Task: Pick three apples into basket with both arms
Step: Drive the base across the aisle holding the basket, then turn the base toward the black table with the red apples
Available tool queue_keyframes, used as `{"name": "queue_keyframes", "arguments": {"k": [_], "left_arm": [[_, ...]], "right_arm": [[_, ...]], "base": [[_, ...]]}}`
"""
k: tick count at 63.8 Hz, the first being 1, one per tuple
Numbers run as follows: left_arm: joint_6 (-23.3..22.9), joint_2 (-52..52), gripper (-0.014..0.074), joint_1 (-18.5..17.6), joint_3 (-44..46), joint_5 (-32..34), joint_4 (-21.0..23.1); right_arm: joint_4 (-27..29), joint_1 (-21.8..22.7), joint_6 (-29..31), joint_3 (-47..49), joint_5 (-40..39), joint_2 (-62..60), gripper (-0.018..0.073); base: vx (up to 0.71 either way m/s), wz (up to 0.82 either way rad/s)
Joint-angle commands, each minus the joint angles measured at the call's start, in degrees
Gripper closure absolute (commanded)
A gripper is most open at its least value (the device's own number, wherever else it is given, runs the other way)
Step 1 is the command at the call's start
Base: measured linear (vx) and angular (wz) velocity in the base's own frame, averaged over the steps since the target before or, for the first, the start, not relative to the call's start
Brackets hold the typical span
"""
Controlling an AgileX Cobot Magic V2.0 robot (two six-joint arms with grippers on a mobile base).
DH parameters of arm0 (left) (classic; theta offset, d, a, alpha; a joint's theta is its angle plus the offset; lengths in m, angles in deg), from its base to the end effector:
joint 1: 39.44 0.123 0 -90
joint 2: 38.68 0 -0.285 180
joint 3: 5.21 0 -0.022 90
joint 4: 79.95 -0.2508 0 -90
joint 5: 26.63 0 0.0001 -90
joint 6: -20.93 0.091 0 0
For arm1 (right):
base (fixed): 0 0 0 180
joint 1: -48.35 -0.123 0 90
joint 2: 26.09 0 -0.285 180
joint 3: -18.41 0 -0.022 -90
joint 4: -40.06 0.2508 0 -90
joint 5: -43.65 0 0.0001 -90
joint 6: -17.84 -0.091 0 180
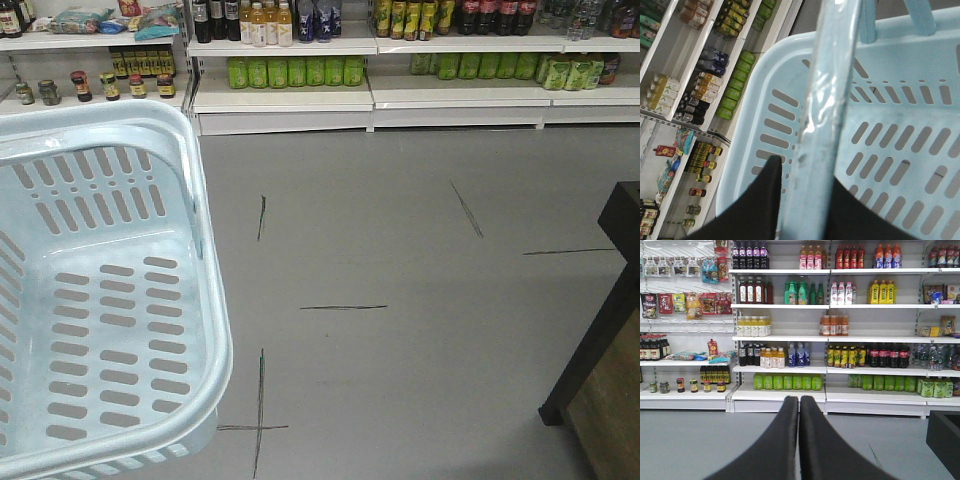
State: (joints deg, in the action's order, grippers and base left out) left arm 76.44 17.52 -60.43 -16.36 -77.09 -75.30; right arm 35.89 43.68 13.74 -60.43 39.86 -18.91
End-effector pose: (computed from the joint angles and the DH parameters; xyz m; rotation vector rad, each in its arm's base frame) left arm 0.1331 -0.0572 0.4344 1.2671 1.6306 0.2770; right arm 0.0559 0.0050 0.2102 -0.0632 1.4343 0.0696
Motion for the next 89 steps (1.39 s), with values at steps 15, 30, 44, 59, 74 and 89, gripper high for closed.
{"name": "queue_keyframes", "arguments": {"k": [15, 30, 44, 59, 74, 89], "left_arm": [[-0.83, -0.27, 0.0603, 0.00, 1.86, 5.58, 0.82], [-0.83, -0.27, 0.0603, 0.00, 1.86, 5.58, 0.82], [-0.83, -0.27, 0.0603, 0.00, 1.86, 5.58, 0.82], [-0.83, -0.27, 0.0603, 0.00, 1.86, 5.58, 0.82], [-0.83, -0.27, 0.0603, 0.00, 1.86, 5.58, 0.82], [-0.83, -0.27, 0.0603, 0.00, 1.86, 5.58, 0.82]], "right_arm": [[-0.29, 0.04, 0.36, -0.85, -3.98, -0.59, 0.0568], [-0.29, 0.04, 0.36, -0.85, -3.98, -0.59, 0.0568], [-0.29, 0.04, 0.36, -0.85, -3.98, -0.59, 0.0568], [-0.29, 0.04, 0.36, -0.85, -3.98, -0.59, 0.0568], [-0.29, 0.04, 0.36, -0.85, -3.98, -0.59, 0.0568], [-0.29, 0.04, 0.36, -0.85, -3.98, -0.59, 0.0568]], "base": [[0.11, -0.04], [0.09, -0.08], [0.08, -0.13], [0.07, -0.20], [0.07, -0.28], [0.09, -0.37]]}}
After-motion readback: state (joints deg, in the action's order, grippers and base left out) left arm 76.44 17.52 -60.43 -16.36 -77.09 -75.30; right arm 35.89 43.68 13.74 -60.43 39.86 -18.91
